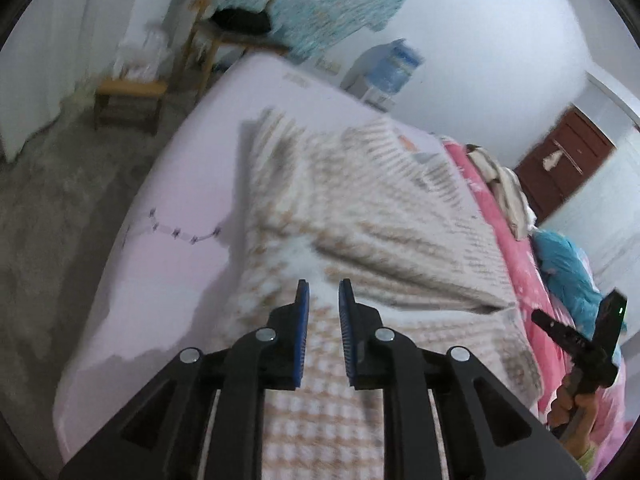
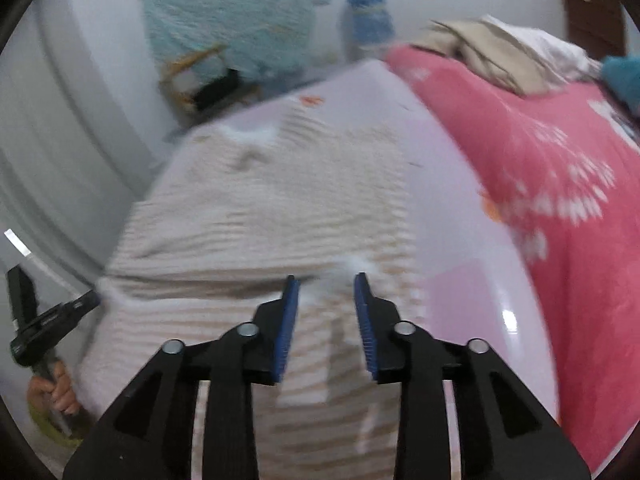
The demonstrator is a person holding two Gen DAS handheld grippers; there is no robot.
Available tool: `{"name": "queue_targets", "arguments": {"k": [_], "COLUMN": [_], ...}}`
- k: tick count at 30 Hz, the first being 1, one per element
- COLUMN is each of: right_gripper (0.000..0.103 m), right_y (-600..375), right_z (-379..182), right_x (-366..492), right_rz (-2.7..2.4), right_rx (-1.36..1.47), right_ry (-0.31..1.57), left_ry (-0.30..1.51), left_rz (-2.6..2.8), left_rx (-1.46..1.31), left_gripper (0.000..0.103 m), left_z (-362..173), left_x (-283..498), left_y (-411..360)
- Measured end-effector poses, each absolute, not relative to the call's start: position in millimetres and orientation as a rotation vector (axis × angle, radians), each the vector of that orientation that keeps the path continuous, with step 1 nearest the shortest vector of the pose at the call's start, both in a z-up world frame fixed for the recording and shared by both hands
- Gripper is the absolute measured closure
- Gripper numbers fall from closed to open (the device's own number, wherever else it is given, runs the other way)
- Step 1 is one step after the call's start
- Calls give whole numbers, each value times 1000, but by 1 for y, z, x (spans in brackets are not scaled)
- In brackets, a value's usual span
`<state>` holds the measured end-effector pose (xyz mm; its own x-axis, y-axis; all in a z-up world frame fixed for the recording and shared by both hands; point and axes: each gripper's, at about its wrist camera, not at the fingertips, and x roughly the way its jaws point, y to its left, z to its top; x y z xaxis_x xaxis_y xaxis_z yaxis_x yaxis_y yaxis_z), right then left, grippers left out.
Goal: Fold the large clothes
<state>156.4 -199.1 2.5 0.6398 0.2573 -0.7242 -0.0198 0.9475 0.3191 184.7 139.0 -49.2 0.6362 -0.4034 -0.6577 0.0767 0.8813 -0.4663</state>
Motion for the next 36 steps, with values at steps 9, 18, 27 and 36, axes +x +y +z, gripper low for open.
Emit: {"name": "queue_targets", "arguments": {"k": [9,18,27,36], "right_gripper": [76,71,67,65], "right_y": [-121,-126,-103,-76], "right_z": [-52,-1,-43,-28], "right_x": [185,133,114,81], "right_rz": [293,400,423,492], "right_rx": [121,117,57,-103], "right_ry": [1039,918,1005,954], "left_ry": [944,882,1002,978], "left_rz": [-321,-505,-454,-522], "left_rx": [-144,-138,-11,60], "left_gripper": [83,81,75,75], "left_z": [-80,-28,-67,-55], "left_x": [187,142,128,102], "left_y": [62,55,21,13]}}
